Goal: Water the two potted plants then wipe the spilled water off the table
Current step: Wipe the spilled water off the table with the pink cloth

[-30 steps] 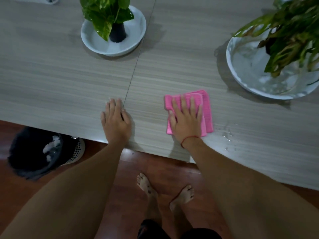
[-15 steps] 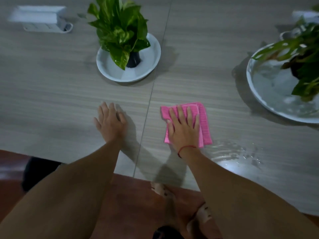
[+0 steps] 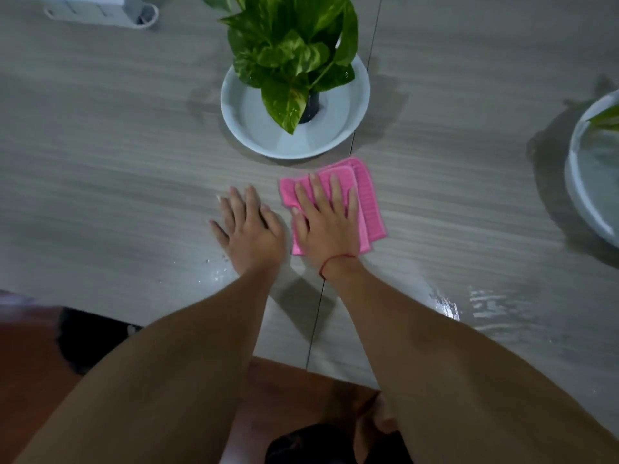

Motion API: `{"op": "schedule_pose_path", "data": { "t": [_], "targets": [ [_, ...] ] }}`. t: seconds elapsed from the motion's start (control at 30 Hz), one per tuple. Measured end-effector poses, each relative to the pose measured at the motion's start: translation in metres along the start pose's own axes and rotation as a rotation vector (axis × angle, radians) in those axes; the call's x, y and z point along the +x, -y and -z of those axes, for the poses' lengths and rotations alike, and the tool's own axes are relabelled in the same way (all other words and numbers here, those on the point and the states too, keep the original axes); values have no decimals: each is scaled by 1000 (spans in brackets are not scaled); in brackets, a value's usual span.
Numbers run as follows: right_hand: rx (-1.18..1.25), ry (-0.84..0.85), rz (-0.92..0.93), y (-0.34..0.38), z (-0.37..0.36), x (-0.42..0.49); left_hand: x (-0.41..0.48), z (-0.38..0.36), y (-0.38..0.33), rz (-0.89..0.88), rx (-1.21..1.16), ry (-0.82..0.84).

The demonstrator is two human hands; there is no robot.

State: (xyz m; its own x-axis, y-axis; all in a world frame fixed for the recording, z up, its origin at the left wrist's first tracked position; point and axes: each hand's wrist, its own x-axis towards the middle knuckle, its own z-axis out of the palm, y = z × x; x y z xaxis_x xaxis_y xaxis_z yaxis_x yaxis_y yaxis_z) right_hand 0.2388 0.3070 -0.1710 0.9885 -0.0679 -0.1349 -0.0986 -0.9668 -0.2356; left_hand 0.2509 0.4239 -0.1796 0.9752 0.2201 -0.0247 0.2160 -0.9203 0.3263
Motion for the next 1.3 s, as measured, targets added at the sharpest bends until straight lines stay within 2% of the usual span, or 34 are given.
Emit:
{"op": "schedule_pose_path", "data": {
  "t": [0.13, 0.23, 0.37, 0.57, 0.7, 0.83, 1.0, 1.3],
  "targets": [
    [-68, 1, 66, -39, 7, -16, 0, 2, 6, -5, -14, 32],
    [-71, -15, -26, -60, 15, -9, 0, 7, 15, -49, 4, 45],
    [-48, -43, -174, -33, 11, 8, 0, 7, 24, -97, -20, 34],
    [-30, -19, 19, 10, -1, 7, 3, 5, 24, -111, -24, -1],
    [-100, 23, 209, -14, -3, -18, 1, 1, 26, -101, -17, -10],
    [-96, -15, 83, -52, 7, -20, 0, 3, 22, -78, -19, -24],
    [-105, -23, -118, -35, 6, 7, 3, 2, 24, -83, -1, -3],
    [-54, -31, -37, -13, 6, 22, 3, 4, 25, -125, -6, 5]
  ]
}}
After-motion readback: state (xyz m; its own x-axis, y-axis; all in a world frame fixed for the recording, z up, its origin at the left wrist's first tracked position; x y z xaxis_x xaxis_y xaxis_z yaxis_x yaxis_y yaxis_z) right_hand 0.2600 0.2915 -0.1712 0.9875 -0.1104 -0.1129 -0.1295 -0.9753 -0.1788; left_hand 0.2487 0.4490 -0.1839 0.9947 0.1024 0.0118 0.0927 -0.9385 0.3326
